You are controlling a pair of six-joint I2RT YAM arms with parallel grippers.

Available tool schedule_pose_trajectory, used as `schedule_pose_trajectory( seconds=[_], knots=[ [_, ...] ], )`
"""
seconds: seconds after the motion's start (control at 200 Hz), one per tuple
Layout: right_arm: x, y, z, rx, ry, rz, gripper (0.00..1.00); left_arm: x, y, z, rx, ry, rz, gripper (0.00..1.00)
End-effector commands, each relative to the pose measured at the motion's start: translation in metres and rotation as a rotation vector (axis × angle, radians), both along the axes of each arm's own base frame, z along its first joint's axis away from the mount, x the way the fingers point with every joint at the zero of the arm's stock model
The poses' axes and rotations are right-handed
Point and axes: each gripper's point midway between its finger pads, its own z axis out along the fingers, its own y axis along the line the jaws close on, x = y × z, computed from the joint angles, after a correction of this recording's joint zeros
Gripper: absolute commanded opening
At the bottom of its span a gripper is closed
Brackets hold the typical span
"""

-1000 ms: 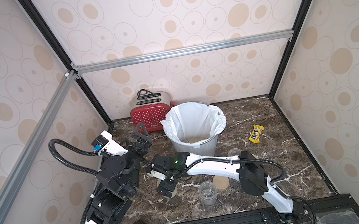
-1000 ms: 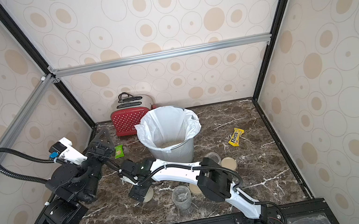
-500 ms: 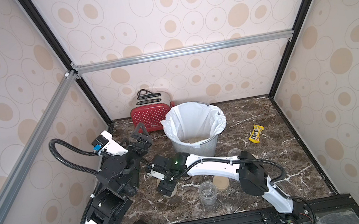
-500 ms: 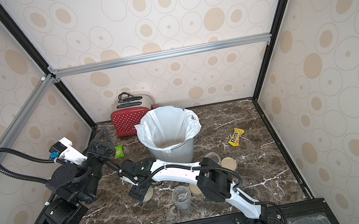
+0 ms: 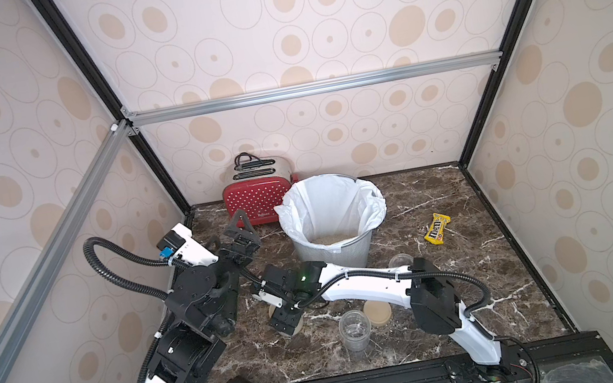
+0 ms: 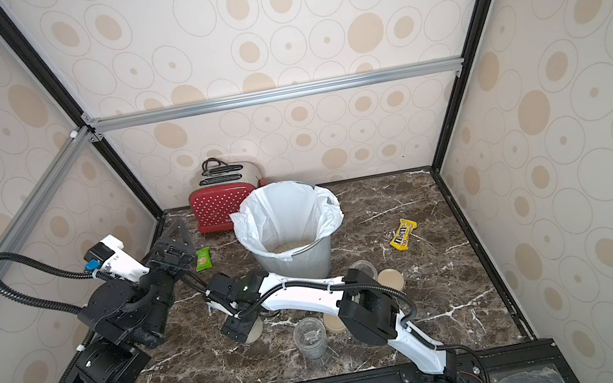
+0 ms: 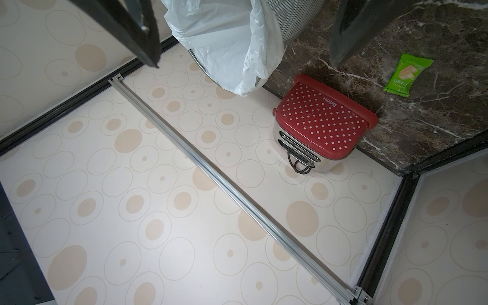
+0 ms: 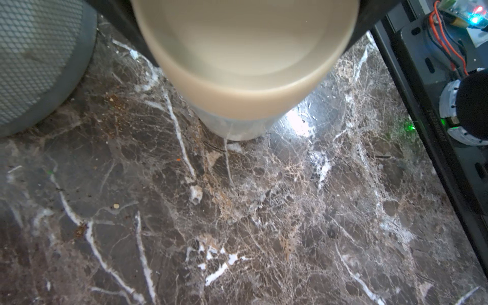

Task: Empty moldy rice from jars
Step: Pick up the jar from the center of the board.

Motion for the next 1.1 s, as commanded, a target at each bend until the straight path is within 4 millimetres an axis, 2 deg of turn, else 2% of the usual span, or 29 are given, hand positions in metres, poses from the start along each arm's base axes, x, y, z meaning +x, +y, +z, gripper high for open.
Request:
schedule_pose_trajectory(
  seconds=[0.0,0.175,0.336,0.746,0.871,1.092],
  knots=[
    [-0.003,0.002,0.055,0.109,-0.032,0.001,0.68,-0.001,0.004,-0.001,0.005,0.010,0.016,0.99],
    [-0.012,-0.004,0.085,0.164,-0.021,0.012,0.65,-0.002,0.006,0.000,0.016,0.008,0.021,0.99],
    [-0.023,-0.021,0.108,0.202,-0.012,0.014,0.63,-0.003,0.006,0.000,0.038,0.006,0.022,0.99],
    [-0.047,-0.088,0.158,0.290,-0.012,-0.055,0.59,-0.003,0.007,0.010,0.126,-0.032,0.027,0.99],
    [-0.050,-0.109,0.174,0.327,-0.040,-0.097,0.58,-0.003,-0.001,0.016,0.187,-0.063,-0.013,0.99],
    [-0.051,-0.145,0.192,0.376,-0.043,-0.181,0.57,-0.002,-0.023,0.018,0.294,-0.084,-0.120,0.99]
  ],
)
